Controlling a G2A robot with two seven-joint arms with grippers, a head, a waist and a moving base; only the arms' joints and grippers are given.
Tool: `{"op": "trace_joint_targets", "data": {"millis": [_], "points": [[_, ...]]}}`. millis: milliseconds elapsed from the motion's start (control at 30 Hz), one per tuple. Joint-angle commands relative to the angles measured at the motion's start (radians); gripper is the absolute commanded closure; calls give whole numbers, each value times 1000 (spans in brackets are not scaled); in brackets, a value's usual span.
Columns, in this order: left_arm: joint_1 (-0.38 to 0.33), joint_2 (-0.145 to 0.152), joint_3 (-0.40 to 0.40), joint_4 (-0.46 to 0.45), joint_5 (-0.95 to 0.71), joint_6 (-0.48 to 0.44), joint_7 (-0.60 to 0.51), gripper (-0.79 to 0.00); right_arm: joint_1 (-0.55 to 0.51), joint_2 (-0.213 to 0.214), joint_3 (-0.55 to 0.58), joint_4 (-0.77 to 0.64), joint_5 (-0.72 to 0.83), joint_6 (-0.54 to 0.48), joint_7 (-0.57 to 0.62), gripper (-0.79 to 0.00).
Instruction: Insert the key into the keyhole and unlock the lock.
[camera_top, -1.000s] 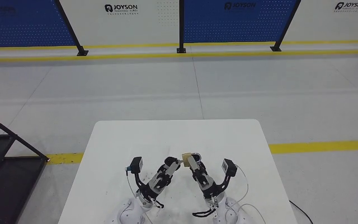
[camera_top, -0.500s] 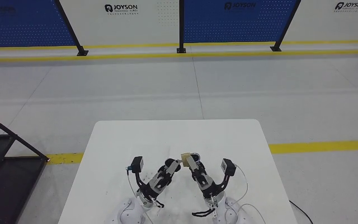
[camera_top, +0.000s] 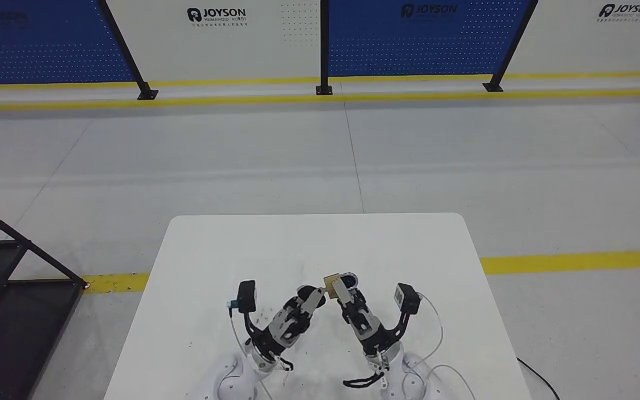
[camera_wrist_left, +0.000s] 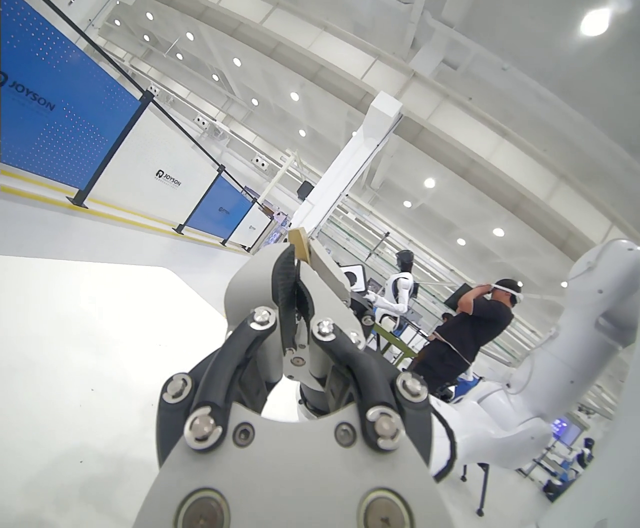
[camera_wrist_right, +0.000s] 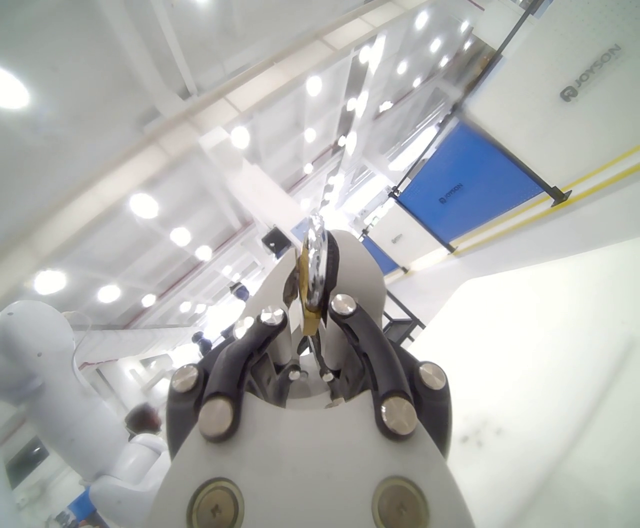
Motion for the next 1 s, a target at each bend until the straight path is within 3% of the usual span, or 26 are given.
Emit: {"op": "trace_joint_targets", "data": {"millis": [0, 400, 733, 867, 967], "points": [[5, -1, -2, -4, 61, 17, 38, 0, -1, 0, 1, -1, 7, 1, 7, 0], [16, -10, 18, 5, 366, 181, 309, 0, -5, 2, 6, -12, 48, 21, 57, 0], [11, -9, 36, 18, 489, 300, 410, 0, -6, 2, 9, -19, 67, 36, 85, 0], [12, -9, 46, 23, 488, 307, 417, 0, -7, 2, 8, -21, 69, 39, 90, 0], [8, -8, 51, 27, 464, 286, 410, -129, -8, 2, 9, -22, 68, 37, 89, 0]]}}
